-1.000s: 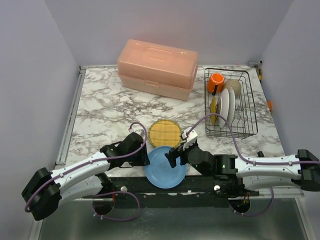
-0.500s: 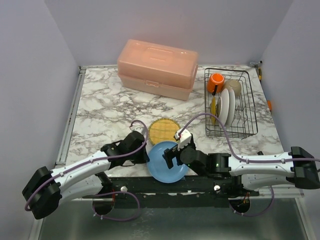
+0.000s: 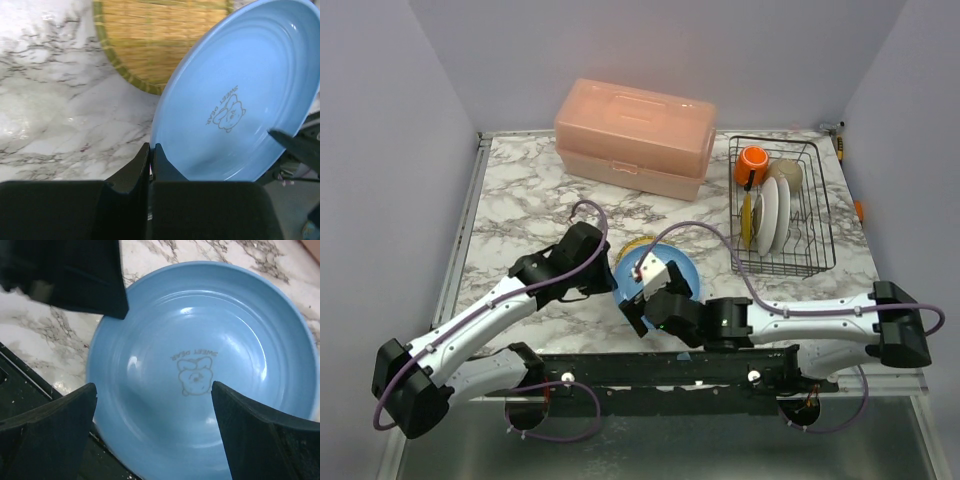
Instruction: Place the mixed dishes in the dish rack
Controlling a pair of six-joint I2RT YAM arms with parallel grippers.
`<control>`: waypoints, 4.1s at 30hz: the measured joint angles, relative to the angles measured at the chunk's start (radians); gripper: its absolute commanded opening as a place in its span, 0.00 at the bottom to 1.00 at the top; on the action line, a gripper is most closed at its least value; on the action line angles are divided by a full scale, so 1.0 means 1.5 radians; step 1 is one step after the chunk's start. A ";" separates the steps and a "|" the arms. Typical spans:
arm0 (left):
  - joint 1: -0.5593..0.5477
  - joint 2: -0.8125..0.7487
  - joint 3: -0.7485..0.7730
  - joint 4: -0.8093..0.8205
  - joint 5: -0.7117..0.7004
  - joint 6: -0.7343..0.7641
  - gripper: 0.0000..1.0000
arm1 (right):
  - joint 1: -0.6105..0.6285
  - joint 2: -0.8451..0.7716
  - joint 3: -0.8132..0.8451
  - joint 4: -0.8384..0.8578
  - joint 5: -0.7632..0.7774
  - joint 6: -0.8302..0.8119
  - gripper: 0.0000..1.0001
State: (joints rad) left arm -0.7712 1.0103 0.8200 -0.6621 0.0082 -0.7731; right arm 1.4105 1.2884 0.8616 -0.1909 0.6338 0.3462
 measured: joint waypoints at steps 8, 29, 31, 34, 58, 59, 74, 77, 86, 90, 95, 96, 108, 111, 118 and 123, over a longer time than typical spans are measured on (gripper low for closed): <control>0.126 0.012 -0.028 -0.029 0.048 0.030 0.00 | 0.104 0.208 0.159 -0.096 0.158 -0.105 0.98; 0.166 -0.007 -0.028 -0.051 0.124 0.032 0.00 | 0.118 0.362 0.166 -0.039 0.344 -0.370 0.63; 0.166 -0.009 -0.028 -0.052 0.126 0.028 0.00 | 0.114 0.370 0.166 -0.033 0.350 -0.378 0.55; 0.167 -0.019 -0.029 -0.053 0.126 0.017 0.00 | 0.110 0.375 0.167 -0.028 0.353 -0.390 0.30; 0.169 -0.076 0.253 -0.122 0.042 0.122 0.92 | -0.009 0.106 0.036 0.077 0.149 -0.420 0.00; 0.169 -0.091 0.273 -0.110 0.037 0.131 0.93 | -0.024 0.081 0.026 0.079 0.128 -0.412 0.00; 0.169 -0.080 0.271 0.084 0.069 0.244 0.92 | -0.533 -0.239 0.103 0.092 -0.185 -0.252 0.00; 0.169 -0.070 0.214 0.107 0.060 0.279 0.92 | -0.677 -0.220 0.126 0.089 -0.254 -0.204 0.00; 0.153 -0.102 0.074 0.176 0.009 0.340 0.91 | -1.016 -0.180 0.111 0.102 -0.471 -0.047 0.00; 0.133 -0.102 0.056 0.189 -0.010 0.355 0.91 | -1.127 -0.179 0.062 0.141 -0.578 0.011 0.00; 0.106 -0.102 0.054 0.206 -0.021 0.370 0.91 | -1.274 -0.143 -0.013 0.229 -0.765 0.102 0.00; 0.103 -0.102 0.054 0.208 -0.024 0.373 0.91 | -1.299 -0.131 -0.034 0.258 -0.804 0.126 0.00; 0.094 -0.090 0.054 0.212 -0.043 0.389 0.91 | -1.350 -0.093 -0.114 0.327 -0.982 0.186 0.00; 0.092 -0.081 0.054 0.212 -0.043 0.389 0.91 | -1.338 -0.106 -0.113 0.299 -0.972 0.143 0.00; 0.086 -0.071 0.054 0.213 -0.044 0.390 0.91 | -1.282 -0.101 -0.082 0.228 -0.944 0.052 0.00; 0.082 -0.070 0.054 0.212 -0.044 0.392 0.91 | -1.238 -0.092 -0.049 0.144 -0.888 -0.006 0.03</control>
State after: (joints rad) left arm -0.6483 0.9054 0.9009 -0.3435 -0.0574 -0.1852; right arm -0.4458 1.1500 0.7879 0.0257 -0.6983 0.3367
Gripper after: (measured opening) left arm 0.910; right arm 0.229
